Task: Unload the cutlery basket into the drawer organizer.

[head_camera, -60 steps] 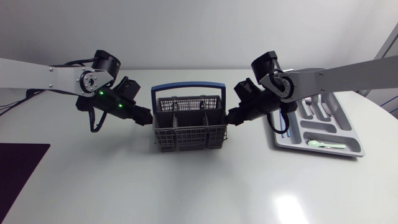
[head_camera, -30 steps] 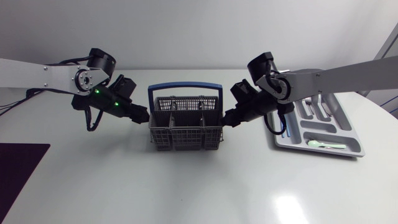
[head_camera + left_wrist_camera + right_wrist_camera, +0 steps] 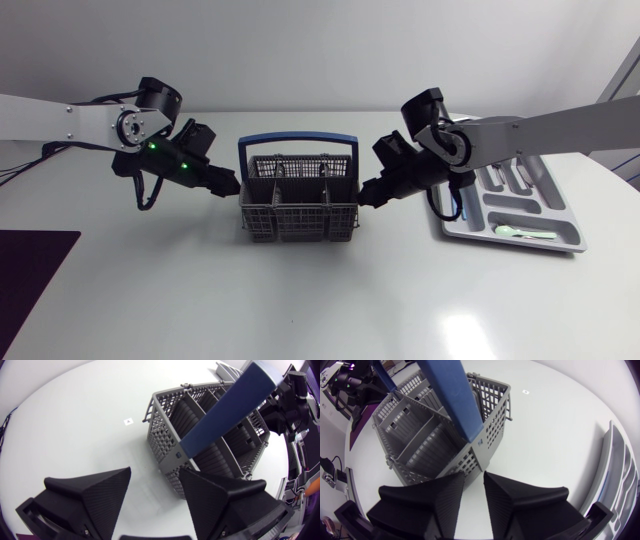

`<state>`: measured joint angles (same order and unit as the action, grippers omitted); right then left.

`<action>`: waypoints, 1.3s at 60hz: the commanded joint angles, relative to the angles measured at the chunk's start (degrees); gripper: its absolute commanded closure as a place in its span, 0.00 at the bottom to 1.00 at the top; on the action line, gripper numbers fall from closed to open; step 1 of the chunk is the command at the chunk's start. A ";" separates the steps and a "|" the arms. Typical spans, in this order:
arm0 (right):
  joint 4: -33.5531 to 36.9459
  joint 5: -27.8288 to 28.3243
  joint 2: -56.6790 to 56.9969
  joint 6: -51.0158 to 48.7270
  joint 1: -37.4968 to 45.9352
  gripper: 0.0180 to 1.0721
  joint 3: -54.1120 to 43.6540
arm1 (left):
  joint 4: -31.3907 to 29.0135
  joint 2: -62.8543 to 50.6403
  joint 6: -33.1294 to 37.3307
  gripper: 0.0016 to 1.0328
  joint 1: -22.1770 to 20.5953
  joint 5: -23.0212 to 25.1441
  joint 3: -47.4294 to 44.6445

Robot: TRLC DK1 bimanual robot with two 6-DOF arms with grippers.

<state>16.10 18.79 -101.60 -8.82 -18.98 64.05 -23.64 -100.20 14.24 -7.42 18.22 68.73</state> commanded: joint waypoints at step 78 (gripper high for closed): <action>-5.90 -13.07 52.12 -9.99 26.54 0.05 -28.54 | 14.85 51.42 -1.67 0.04 9.35 -3.45 -30.58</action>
<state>11.88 7.16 -53.36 -18.92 6.98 38.89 -10.26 -50.13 13.50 2.37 14.90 40.91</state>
